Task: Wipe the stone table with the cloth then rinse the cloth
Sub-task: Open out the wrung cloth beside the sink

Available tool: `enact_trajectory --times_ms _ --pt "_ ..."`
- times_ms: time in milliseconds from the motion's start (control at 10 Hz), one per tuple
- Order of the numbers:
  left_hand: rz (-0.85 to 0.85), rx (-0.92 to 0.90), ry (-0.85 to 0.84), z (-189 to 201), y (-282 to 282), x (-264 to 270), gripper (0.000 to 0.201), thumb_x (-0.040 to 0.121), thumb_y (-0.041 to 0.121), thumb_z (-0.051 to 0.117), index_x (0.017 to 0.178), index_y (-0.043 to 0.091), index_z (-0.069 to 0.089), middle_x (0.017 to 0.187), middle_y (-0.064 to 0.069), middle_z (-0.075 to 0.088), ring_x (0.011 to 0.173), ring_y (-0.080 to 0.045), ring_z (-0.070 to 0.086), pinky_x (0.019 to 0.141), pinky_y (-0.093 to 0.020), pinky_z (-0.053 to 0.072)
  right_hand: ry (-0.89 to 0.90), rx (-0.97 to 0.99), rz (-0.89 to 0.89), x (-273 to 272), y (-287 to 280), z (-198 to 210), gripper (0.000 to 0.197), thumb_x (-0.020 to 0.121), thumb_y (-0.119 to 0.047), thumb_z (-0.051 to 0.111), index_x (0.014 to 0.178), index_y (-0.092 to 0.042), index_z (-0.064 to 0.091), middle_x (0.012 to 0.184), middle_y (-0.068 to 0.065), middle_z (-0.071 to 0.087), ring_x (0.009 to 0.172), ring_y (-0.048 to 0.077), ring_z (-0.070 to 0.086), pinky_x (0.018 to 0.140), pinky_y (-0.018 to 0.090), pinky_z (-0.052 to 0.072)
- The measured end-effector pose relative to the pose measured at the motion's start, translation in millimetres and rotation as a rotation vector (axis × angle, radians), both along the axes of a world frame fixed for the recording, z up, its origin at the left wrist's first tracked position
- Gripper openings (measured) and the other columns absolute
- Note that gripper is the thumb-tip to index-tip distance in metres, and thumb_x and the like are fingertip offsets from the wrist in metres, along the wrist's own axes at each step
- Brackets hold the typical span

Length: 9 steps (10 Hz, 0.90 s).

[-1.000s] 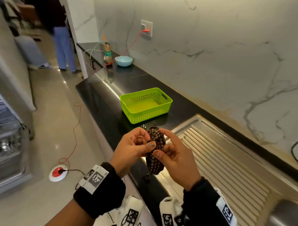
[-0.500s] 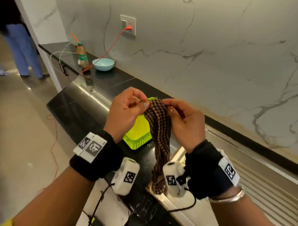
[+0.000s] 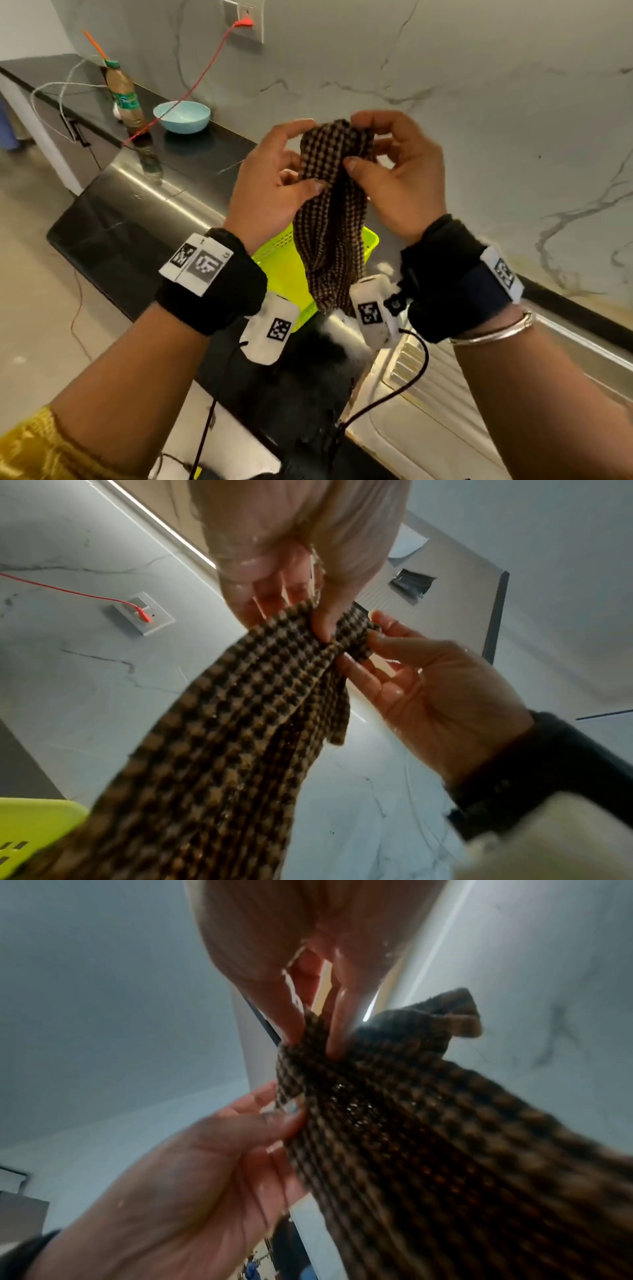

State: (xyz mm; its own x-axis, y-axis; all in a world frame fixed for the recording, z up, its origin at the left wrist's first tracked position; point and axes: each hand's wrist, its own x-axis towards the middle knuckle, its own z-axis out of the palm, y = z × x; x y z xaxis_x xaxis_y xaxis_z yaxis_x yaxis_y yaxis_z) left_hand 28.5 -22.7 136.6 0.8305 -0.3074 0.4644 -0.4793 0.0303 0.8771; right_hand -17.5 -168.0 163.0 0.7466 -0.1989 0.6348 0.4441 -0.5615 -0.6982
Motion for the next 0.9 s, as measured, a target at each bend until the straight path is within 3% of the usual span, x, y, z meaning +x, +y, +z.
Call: enact_trajectory --times_ms 100,200,300,400,500,600,700,800,900 --pt "0.010 -0.087 0.027 -2 1 2 0.056 0.075 -0.008 0.061 0.114 0.028 0.045 0.077 -0.003 0.060 0.070 -0.013 0.060 0.069 -0.035 0.050 -0.037 0.077 -0.040 5 4 -3 0.042 0.068 0.003 0.059 0.086 -0.035 0.056 0.084 -0.008 0.061 0.076 0.006 0.057 0.072 0.018 0.047" --pt "0.028 -0.063 -0.130 14 -1 0 0.052 0.077 -0.001 0.063 0.115 0.029 0.043 0.078 0.003 0.063 0.070 -0.013 0.064 0.062 -0.032 0.052 -0.191 -0.019 -0.017 6 3 27 0.041 0.069 0.005 0.054 0.095 -0.027 0.057 0.089 0.003 0.060 0.082 0.011 0.058 0.070 0.020 0.048" --pt "0.185 -0.067 -0.320 33 -2 8 0.046 0.078 0.003 0.062 0.116 0.024 0.048 0.086 0.021 0.058 0.073 0.000 0.061 0.063 -0.022 0.051 -0.379 -0.220 -0.009 13 3 50 0.032 0.072 -0.003 0.057 0.102 -0.013 0.061 0.092 0.002 0.057 0.090 0.017 0.056 0.076 0.028 0.048" --pt "0.292 -0.153 -0.428 40 -2 21 0.043 0.077 0.002 0.059 0.112 0.024 0.049 0.082 0.030 0.057 0.075 0.003 0.058 0.065 -0.019 0.049 -0.440 -0.310 -0.007 24 8 53 0.030 0.070 -0.006 0.063 0.099 -0.001 0.064 0.094 -0.016 0.048 0.093 0.011 0.051 0.076 0.032 0.048" --pt "0.266 -0.106 -0.366 20 -2 29 0.040 0.077 0.000 0.057 0.114 0.014 0.052 0.084 0.021 0.055 0.075 0.004 0.057 0.068 -0.018 0.046 -0.329 -0.310 0.005 28 9 33 0.036 0.065 -0.005 0.062 0.101 -0.005 0.065 0.092 -0.014 0.048 0.088 0.006 0.050 0.077 0.029 0.047" --pt "0.220 0.035 -0.255 -22 5 36 0.038 0.078 0.004 0.057 0.111 0.022 0.054 0.091 0.010 0.062 0.080 -0.008 0.063 0.074 -0.028 0.053 -0.121 -0.236 -0.002 32 3 -6 0.038 0.065 -0.005 0.061 0.102 -0.009 0.067 0.091 -0.003 0.056 0.087 0.008 0.052 0.078 0.024 0.046" --pt "0.170 0.330 -0.129 -65 15 49 0.037 0.077 0.004 0.059 0.109 0.023 0.061 0.098 0.002 0.067 0.089 -0.016 0.065 0.084 -0.036 0.053 0.214 -0.316 -0.001 38 -3 -47 0.040 0.068 -0.008 0.059 0.107 -0.011 0.067 0.096 0.003 0.059 0.092 0.015 0.055 0.081 0.017 0.039" --pt "0.096 0.618 0.016 -89 19 49 0.032 0.081 0.006 0.062 0.110 0.020 0.065 0.106 -0.011 0.065 0.096 -0.028 0.062 0.090 -0.037 0.048 0.628 -0.600 0.029 40 -9 -78 0.052 0.078 -0.011 0.062 0.129 -0.013 0.054 0.121 0.016 0.057 0.115 0.030 0.052 0.093 0.026 0.036" --pt "0.176 0.639 0.037 -86 23 49 0.029 0.084 0.011 0.061 0.113 0.015 0.063 0.110 -0.013 0.062 0.099 -0.028 0.060 0.090 -0.034 0.044 0.885 -0.776 0.035 33 -13 -84 0.069 0.084 -0.020 0.064 0.145 -0.017 0.032 0.143 0.011 0.045 0.131 0.027 0.040 0.103 0.029 0.032"
